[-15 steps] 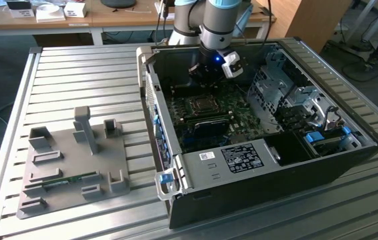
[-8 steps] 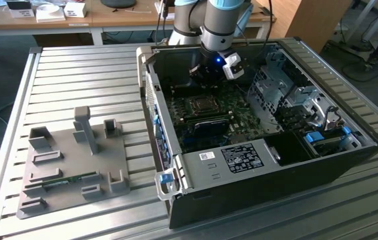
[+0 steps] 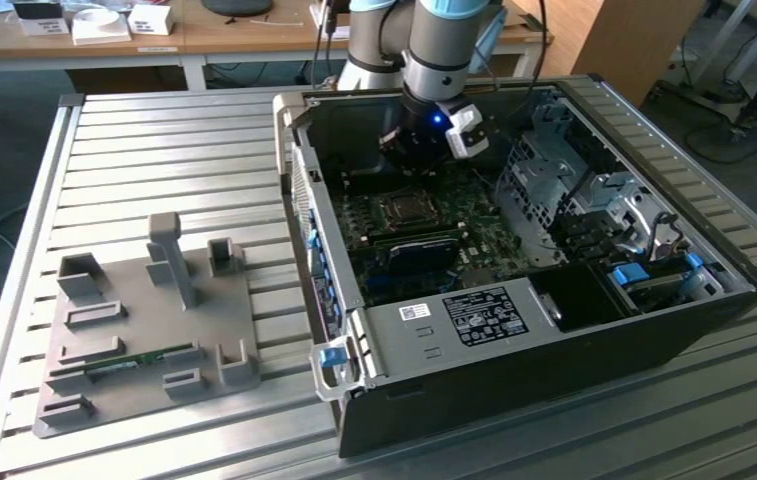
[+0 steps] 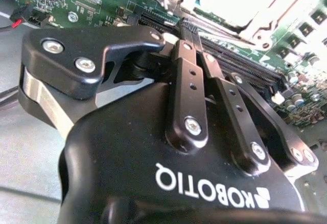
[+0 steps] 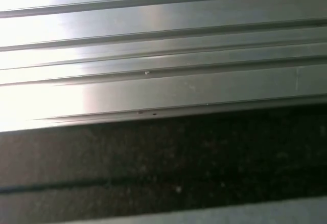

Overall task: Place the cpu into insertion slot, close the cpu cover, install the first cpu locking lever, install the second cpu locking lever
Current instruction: 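Install the first cpu locking lever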

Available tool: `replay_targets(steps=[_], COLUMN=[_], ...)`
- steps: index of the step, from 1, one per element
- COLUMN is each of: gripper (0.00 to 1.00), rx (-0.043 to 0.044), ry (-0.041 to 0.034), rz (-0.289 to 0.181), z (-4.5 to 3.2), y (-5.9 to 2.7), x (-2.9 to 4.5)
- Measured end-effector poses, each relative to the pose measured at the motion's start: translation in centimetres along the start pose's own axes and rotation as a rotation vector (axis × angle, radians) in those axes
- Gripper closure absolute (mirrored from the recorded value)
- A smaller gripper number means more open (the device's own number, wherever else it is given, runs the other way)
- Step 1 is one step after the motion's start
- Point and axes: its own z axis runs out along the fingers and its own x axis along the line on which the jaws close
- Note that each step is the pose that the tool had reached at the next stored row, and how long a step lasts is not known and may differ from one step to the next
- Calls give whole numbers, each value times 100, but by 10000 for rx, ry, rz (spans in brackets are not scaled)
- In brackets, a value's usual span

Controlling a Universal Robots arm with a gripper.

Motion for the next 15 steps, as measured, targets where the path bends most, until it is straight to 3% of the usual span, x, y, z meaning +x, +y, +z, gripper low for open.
replay_targets(steps=[8,15], gripper=[89,89], rx=[-159,-154], ry=[-12,-17], rz=[271,344], z=[-30,-31], y=[3,2], x=[0,7])
